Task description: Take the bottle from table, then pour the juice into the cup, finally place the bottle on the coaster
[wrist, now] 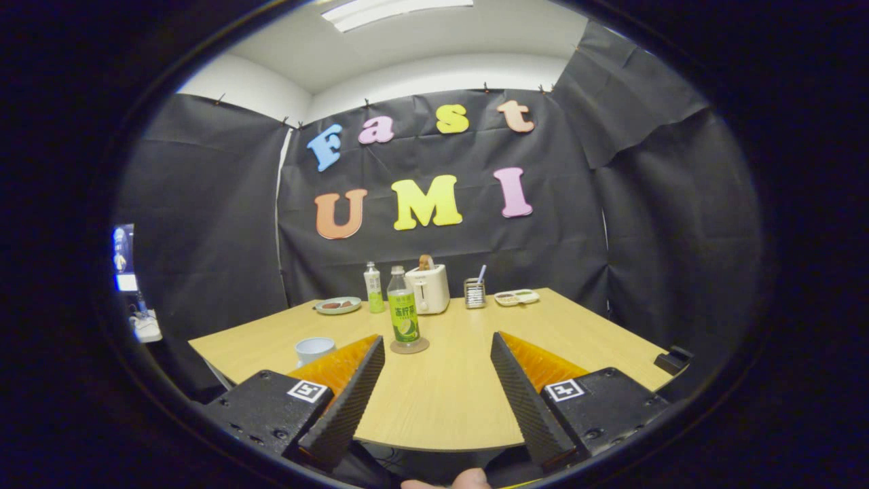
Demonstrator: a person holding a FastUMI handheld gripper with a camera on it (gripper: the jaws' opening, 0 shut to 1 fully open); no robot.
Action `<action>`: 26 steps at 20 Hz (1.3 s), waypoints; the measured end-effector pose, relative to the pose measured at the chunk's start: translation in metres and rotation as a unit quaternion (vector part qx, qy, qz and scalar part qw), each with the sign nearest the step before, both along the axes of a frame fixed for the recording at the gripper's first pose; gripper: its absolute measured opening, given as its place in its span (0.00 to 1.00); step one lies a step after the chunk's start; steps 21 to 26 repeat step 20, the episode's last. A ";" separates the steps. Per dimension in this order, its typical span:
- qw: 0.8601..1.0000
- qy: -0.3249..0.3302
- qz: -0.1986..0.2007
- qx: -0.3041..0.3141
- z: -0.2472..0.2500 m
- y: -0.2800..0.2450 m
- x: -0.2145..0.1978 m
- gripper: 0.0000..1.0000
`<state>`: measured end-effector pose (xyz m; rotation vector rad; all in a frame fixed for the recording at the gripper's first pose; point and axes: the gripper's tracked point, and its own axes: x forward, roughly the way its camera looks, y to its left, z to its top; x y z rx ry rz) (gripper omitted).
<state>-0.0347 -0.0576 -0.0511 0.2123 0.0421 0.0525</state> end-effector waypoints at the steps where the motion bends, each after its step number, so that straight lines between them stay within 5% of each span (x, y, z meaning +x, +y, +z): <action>1: 1.000 -0.001 -0.002 -0.003 0.001 -0.002 0.000 1.00; 26: 0.998 -0.036 0.005 -0.050 0.020 0.015 -0.013 1.00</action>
